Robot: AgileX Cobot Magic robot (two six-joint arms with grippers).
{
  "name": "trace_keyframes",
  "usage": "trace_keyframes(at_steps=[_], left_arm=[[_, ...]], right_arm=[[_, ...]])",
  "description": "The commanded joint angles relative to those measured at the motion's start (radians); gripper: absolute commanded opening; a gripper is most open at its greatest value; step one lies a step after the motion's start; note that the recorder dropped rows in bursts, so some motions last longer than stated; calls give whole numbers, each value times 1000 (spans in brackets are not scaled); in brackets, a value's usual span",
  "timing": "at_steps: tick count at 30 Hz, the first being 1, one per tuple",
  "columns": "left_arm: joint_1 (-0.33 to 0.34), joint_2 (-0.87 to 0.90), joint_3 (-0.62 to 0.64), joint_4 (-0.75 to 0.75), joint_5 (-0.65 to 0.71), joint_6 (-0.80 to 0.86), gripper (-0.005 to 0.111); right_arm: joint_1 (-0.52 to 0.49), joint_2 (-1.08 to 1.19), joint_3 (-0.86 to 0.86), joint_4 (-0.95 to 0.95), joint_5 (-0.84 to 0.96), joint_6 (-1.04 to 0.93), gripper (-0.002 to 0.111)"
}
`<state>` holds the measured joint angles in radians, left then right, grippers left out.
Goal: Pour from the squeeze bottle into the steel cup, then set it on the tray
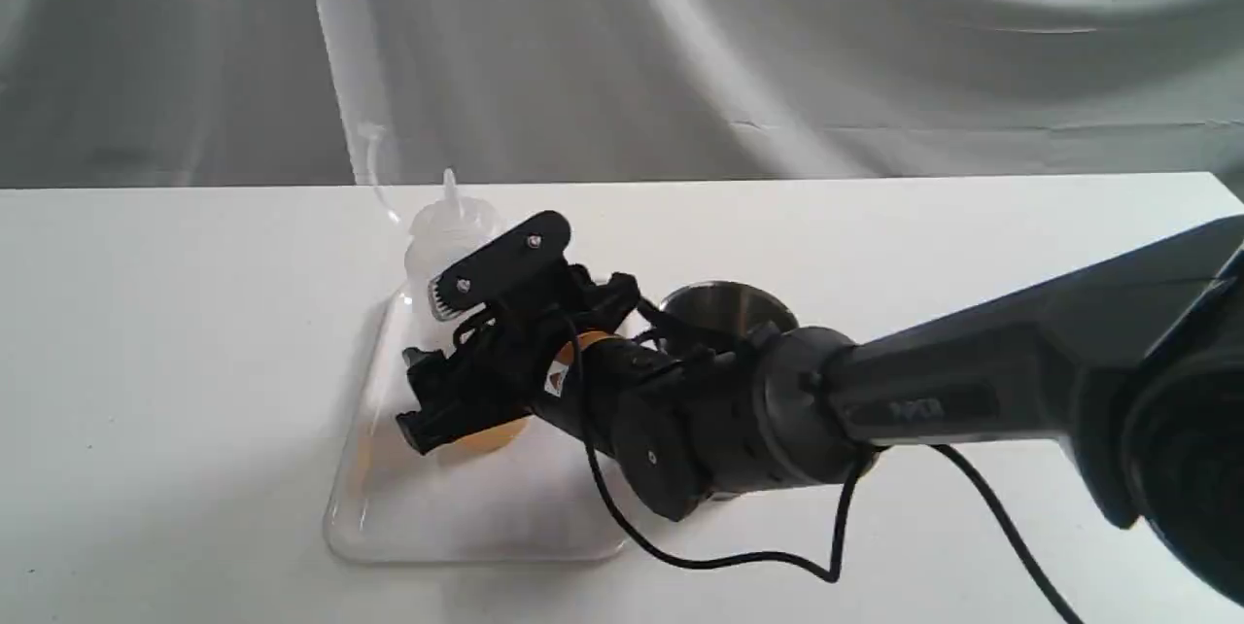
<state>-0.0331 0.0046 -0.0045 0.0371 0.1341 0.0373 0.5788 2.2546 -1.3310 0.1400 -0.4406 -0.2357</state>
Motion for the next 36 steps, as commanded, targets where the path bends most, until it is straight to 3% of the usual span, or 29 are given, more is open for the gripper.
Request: trace_keyframes(at_steps=[1,17,29,36], left_arm=[[-5,-5,4,3,-2,-5,8],[-5,-5,4,3,-2,-4,8],[-5,-5,4,3,-2,-1,8],[-5,-5,4,3,-2,-1,8]], right_arm=[[-1,-13,-1,2,-16,-4,83],[1,-128,-1,2,-13,-11,83],[1,-396,1,-36,148,-11,83],[1,-632,154,-50,138,-20,83]])
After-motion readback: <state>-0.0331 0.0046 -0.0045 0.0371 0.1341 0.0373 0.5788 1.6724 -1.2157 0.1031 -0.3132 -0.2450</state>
